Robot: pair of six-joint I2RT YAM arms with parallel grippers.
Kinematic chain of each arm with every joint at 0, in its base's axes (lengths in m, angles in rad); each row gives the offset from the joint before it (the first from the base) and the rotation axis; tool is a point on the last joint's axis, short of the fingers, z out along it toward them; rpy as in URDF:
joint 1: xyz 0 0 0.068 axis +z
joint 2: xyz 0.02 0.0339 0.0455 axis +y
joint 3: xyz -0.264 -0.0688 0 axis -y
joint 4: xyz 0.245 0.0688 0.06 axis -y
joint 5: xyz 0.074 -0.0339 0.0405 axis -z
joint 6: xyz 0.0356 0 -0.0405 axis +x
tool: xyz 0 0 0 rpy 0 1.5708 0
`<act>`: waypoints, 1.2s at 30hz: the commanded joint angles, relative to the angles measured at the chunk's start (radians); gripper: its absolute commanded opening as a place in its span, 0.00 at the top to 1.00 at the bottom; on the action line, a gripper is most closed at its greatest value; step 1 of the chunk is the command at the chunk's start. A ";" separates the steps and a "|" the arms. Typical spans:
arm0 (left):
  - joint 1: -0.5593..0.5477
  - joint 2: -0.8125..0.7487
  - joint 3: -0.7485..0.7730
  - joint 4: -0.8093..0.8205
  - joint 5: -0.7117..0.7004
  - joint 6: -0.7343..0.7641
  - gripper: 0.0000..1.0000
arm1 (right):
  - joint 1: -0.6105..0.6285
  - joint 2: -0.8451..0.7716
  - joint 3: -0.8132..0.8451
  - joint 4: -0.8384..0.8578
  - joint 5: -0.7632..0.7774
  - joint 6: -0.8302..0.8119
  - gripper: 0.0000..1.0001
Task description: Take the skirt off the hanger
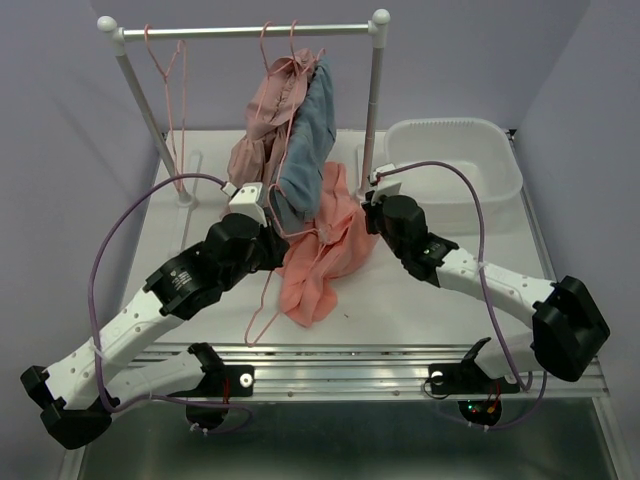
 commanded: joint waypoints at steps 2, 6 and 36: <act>-0.007 -0.014 0.045 -0.032 -0.069 -0.029 1.00 | -0.009 -0.020 0.021 -0.018 -0.153 -0.040 0.99; -0.007 -0.016 0.070 0.040 -0.092 -0.001 1.00 | -0.009 -0.092 -0.034 -0.118 -0.429 -0.025 0.40; -0.009 -0.004 0.196 0.017 -0.034 0.106 1.00 | -0.027 0.161 0.176 -0.129 -0.489 -0.316 0.82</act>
